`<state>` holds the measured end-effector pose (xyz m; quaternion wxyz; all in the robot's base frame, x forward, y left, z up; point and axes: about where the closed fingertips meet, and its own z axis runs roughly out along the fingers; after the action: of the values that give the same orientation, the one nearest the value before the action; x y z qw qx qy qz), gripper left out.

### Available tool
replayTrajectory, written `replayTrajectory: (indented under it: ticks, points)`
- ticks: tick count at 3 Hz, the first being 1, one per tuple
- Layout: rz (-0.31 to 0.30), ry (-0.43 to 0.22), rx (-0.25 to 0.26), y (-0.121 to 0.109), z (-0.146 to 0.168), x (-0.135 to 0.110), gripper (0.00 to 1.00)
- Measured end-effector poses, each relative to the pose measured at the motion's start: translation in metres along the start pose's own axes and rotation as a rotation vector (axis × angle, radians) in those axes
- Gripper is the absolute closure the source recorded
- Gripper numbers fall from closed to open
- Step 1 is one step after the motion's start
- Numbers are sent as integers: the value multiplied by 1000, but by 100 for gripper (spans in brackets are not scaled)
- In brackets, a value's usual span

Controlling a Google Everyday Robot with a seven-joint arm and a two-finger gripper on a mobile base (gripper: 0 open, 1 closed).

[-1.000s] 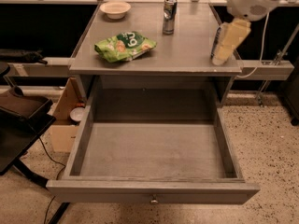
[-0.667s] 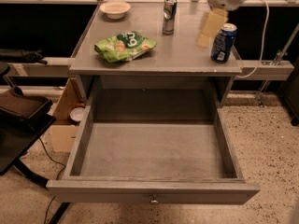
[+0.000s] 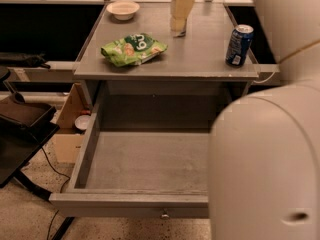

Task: Place green rice chip bag into top drawer

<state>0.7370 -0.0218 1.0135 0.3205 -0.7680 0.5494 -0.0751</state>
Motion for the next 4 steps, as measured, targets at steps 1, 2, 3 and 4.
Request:
replayTrajectory:
  ticks: [1,2,3,4]
  points:
    - [-131,49,-47,-16,48,-32,0]
    - [-281,172,-178,-6,120,-49,0]
    - [-352,256,-284,13,162,-44,0]
    - [-353,257,-281,13,164,-43,18]
